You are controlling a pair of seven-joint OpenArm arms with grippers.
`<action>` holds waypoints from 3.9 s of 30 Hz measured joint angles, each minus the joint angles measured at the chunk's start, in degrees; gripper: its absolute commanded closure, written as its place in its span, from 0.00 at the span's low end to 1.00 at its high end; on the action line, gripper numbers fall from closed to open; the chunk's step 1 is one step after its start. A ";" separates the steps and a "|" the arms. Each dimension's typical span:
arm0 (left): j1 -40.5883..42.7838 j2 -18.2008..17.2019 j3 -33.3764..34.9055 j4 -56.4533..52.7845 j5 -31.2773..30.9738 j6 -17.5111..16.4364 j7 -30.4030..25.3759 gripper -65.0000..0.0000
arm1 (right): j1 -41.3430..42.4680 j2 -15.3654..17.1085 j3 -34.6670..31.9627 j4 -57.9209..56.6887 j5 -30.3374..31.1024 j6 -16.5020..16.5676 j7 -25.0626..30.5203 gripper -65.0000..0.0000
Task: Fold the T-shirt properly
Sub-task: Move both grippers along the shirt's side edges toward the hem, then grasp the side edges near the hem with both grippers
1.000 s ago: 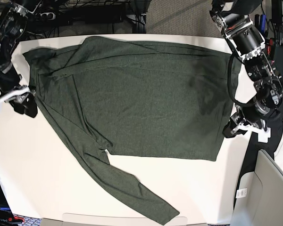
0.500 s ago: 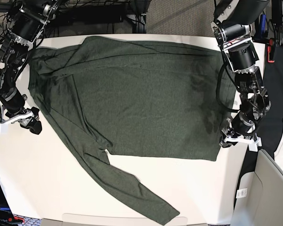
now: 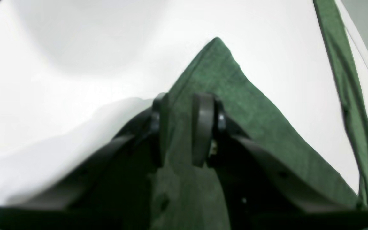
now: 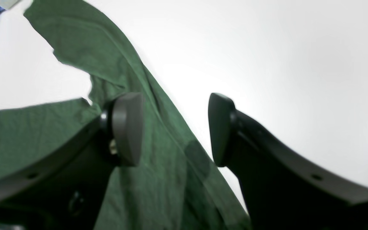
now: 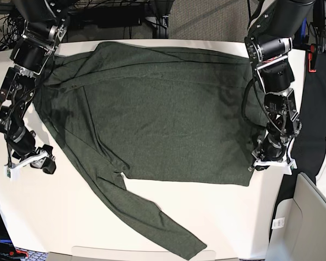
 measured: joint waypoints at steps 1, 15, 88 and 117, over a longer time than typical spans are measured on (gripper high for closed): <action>-0.42 0.00 0.00 -0.94 0.42 -0.02 -1.18 0.80 | 0.09 0.02 0.00 -0.04 0.04 0.15 0.04 0.50; -3.52 -0.04 0.00 -11.13 0.37 -0.50 -8.92 0.80 | 0.24 -0.02 0.00 -0.44 -0.17 0.13 -0.04 0.50; 15.82 -9.20 20.63 14.27 0.02 -0.46 -7.56 1.00 | 14.78 -7.87 -9.20 -29.70 -33.44 -5.35 17.68 0.50; 16.33 -9.18 20.63 18.34 0.02 -0.46 -7.37 1.00 | 14.97 -7.74 -9.05 -33.66 -31.65 -4.63 16.28 0.99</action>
